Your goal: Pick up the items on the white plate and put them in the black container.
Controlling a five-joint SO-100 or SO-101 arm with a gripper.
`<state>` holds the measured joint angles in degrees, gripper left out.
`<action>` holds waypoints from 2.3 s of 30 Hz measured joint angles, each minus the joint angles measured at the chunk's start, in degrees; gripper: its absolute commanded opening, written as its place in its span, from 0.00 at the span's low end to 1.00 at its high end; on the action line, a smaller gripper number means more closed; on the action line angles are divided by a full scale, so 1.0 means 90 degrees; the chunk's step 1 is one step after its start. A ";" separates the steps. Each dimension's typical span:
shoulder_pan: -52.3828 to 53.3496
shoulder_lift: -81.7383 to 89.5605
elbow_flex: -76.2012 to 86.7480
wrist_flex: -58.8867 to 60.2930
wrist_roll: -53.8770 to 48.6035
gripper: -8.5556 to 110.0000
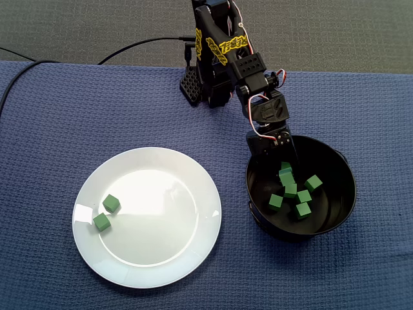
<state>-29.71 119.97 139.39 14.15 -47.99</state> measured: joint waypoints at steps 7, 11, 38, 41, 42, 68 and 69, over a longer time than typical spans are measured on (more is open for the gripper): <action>0.0098 0.0215 -0.0254 0.0518 0.0537 0.27; 0.0742 0.0332 -0.1465 0.1895 0.0410 0.27; 0.6885 -0.4580 -0.8232 0.7148 -0.3086 0.27; 0.7197 -0.5059 -0.8389 0.7051 -0.3174 0.28; 0.7266 -0.5205 -0.8447 0.7002 -0.3203 0.28; 0.7646 -0.7461 -0.9277 0.6172 -0.3379 0.31; 0.7617 -0.7510 -0.9277 0.6104 -0.3350 0.31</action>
<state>38.85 52.38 55.90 69.08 -78.13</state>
